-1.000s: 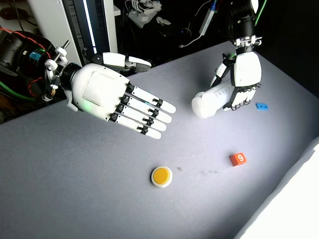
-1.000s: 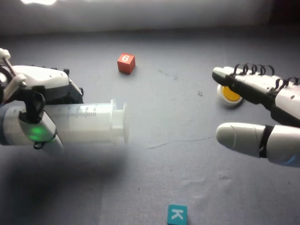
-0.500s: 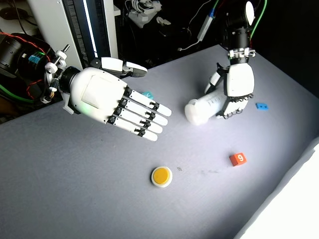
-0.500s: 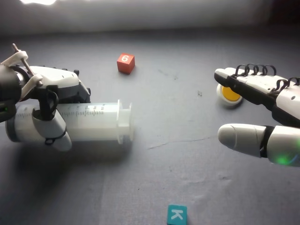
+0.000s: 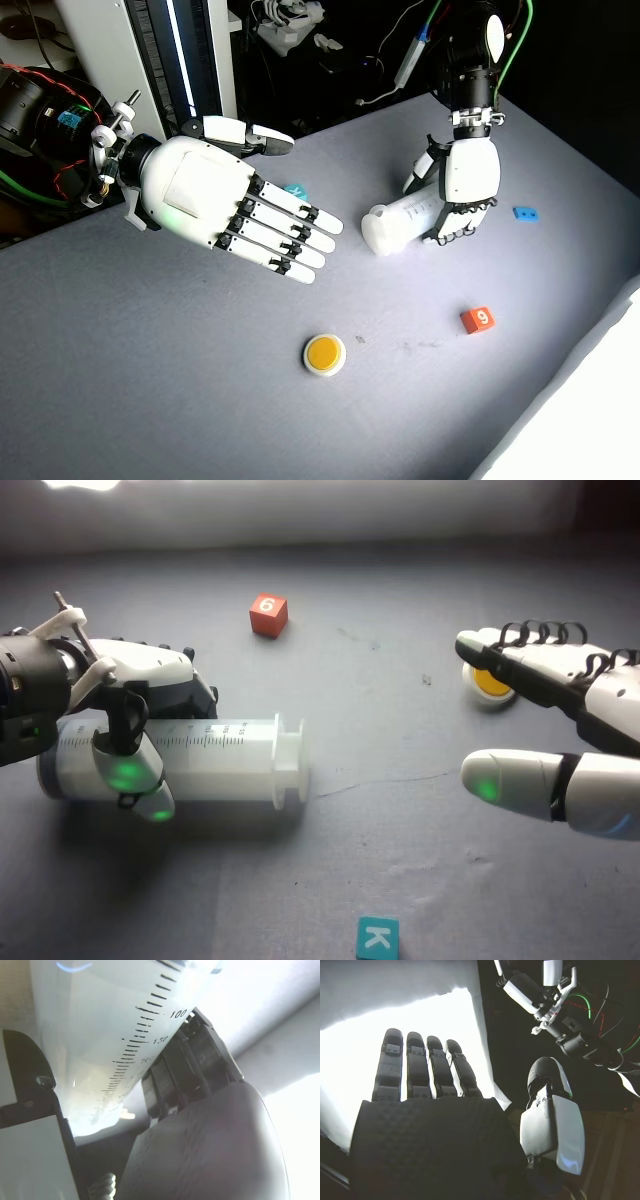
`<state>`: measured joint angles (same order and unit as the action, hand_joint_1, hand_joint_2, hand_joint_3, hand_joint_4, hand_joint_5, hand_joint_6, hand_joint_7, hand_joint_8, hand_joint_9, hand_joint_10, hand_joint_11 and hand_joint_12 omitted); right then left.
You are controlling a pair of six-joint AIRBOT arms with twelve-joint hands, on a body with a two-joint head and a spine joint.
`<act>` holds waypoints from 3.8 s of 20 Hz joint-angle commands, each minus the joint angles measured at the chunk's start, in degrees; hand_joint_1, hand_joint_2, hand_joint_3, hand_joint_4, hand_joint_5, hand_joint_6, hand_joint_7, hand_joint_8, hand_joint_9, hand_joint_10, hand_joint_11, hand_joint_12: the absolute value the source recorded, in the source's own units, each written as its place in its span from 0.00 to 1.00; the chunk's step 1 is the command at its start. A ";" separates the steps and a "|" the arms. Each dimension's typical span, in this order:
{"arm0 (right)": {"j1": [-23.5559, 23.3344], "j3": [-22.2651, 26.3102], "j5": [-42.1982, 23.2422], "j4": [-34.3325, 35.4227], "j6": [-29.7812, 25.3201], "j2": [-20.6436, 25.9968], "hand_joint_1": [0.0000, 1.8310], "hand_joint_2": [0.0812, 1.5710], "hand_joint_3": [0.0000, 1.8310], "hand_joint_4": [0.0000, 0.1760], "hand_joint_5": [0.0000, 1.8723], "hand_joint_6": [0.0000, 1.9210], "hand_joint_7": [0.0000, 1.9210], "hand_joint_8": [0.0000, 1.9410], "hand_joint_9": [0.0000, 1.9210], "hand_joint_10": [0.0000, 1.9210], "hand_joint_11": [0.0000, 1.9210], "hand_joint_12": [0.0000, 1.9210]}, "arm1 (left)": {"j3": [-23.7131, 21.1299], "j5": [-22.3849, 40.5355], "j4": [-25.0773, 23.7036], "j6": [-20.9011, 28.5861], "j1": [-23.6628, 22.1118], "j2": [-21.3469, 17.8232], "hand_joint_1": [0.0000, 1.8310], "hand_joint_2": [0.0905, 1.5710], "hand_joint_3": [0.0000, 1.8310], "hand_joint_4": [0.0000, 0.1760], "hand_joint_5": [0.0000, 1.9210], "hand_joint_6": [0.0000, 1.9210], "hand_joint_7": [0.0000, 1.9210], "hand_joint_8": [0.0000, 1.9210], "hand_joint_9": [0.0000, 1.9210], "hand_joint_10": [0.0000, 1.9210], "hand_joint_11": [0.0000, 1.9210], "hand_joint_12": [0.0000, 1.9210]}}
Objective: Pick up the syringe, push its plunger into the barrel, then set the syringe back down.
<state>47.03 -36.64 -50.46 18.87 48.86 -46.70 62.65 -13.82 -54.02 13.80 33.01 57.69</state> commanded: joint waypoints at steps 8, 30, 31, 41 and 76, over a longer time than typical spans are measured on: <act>-0.88 0.05 -6.19 -2.30 -0.10 0.10 0.00 0.70 0.00 0.00 0.00 0.00 0.00 0.00 0.00 0.00 0.00 0.00 | -0.10 1.57 -1.32 -0.13 -0.68 -0.56 0.47 0.69 0.00 0.00 0.33 0.08 0.42 0.04 0.38 0.13 0.13 0.63; -0.94 0.16 -6.77 -3.87 -0.10 0.11 0.00 0.70 0.00 0.00 0.00 0.00 0.00 0.00 0.00 0.00 0.00 0.00 | -2.26 21.74 -7.75 -0.13 -9.68 -12.21 0.39 0.65 0.00 0.00 0.29 0.00 0.35 0.00 0.34 0.01 0.05 0.60; -0.94 0.20 -6.78 -4.01 -0.10 0.11 0.00 0.70 0.00 0.00 0.00 0.00 0.00 0.00 0.00 0.00 0.00 0.00 | -1.72 25.77 -8.74 -0.14 -10.02 -12.79 0.39 0.65 0.00 0.00 0.29 0.00 0.35 0.00 0.34 0.01 0.05 0.60; -0.94 0.28 -6.89 -4.71 -0.10 0.12 0.01 0.76 0.01 0.00 0.64 1.00 0.68 1.00 0.72 1.00 0.85 1.00 | 0.24 63.84 -14.95 -2.34 -10.76 -19.25 0.28 0.78 0.01 0.00 0.87 1.00 0.93 1.00 0.96 1.00 0.97 1.00; -0.93 0.44 -7.39 -6.38 -0.18 0.09 0.52 0.90 0.00 0.52 0.69 1.00 0.74 1.00 0.78 1.00 0.89 1.00 | 3.63 94.30 -17.08 -17.80 -10.98 -20.72 0.66 0.85 0.00 0.00 0.80 1.00 0.83 1.00 0.86 1.00 0.89 1.00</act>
<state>46.63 -36.45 -51.55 13.72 49.10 -46.74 66.41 78.41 -76.53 -3.44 22.44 36.93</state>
